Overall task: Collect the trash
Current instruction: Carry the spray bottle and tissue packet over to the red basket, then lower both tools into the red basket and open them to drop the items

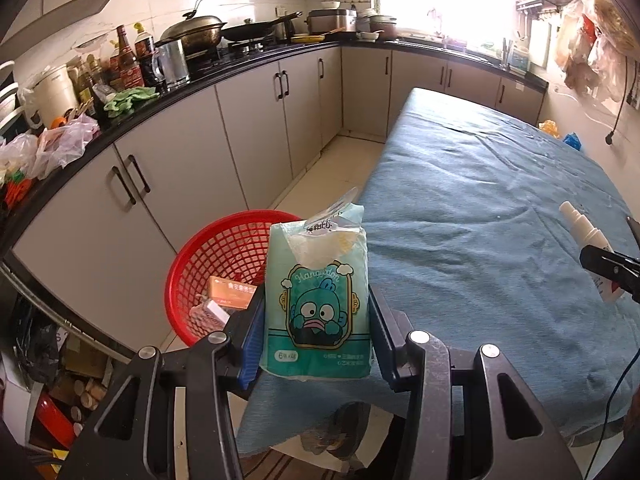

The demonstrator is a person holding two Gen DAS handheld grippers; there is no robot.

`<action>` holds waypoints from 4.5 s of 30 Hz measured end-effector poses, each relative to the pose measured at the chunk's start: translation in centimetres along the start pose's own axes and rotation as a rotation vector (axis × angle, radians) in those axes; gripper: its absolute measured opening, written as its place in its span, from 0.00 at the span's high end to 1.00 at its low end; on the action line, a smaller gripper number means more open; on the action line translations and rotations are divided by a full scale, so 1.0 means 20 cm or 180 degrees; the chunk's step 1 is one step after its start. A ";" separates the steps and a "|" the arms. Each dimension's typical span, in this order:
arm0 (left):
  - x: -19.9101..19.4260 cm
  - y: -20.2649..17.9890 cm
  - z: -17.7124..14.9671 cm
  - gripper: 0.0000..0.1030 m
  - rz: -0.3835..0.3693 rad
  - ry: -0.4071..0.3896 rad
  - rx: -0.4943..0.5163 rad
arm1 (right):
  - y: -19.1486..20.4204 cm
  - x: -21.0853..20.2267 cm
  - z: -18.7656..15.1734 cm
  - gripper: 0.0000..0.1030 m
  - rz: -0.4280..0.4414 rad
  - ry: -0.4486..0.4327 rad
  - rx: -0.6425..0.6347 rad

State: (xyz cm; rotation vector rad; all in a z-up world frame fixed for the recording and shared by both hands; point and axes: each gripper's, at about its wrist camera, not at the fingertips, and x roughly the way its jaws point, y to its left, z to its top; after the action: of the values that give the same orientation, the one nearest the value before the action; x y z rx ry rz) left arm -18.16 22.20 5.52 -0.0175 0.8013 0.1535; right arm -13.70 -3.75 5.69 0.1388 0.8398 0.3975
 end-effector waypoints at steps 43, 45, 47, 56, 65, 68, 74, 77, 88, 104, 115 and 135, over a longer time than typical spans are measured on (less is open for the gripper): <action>0.20 0.52 -0.06 0.55 0.0317 0.0184 -0.0491 | 0.82 0.47 0.05 0.68 0.0656 0.0405 -0.0770; 0.21 0.54 -0.05 0.55 0.0327 0.0189 -0.0502 | 0.85 0.49 0.06 0.68 0.0674 0.0411 -0.0780; 0.22 0.56 -0.05 0.55 0.0340 0.0195 -0.0517 | 0.86 0.51 0.06 0.68 0.0690 0.0425 -0.0792; 0.28 0.64 -0.01 0.55 0.0344 0.0208 -0.0573 | 0.89 0.59 0.10 0.68 0.0768 0.0457 -0.0735; 0.35 0.69 0.03 0.55 0.0242 0.0257 -0.0684 | 0.95 0.72 0.18 0.68 0.0923 0.0513 -0.0602; 0.38 0.70 0.04 0.55 0.0231 0.0269 -0.0695 | 0.97 0.77 0.21 0.68 0.0967 0.0519 -0.0576; 0.43 0.71 0.06 0.55 0.0169 0.0298 -0.0743 | 0.99 0.89 0.28 0.68 0.1021 0.0490 -0.0468; 0.46 0.71 0.08 0.55 0.0116 0.0323 -0.0764 | 0.98 0.94 0.32 0.68 0.1052 0.0471 -0.0379; 0.56 0.69 0.12 0.55 0.0048 0.0404 -0.0768 | 0.94 1.02 0.33 0.68 0.1175 0.0499 -0.0254; 0.60 0.73 0.10 0.55 0.0013 0.0453 -0.0846 | 0.95 1.00 0.31 0.68 0.1100 0.0426 -0.0360; 0.37 0.73 0.08 0.55 0.0088 0.0258 -0.0837 | 0.95 0.96 0.31 0.68 0.0962 0.0351 -0.0379; 0.10 0.65 0.02 0.55 0.0149 0.0044 -0.0756 | 0.84 0.55 0.17 0.68 0.1022 0.0208 -0.0304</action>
State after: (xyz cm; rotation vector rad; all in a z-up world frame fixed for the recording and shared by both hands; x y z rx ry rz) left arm -18.34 35.29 4.95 -0.2245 0.7941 0.2926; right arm -9.43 16.23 4.82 0.1734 0.8628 0.7457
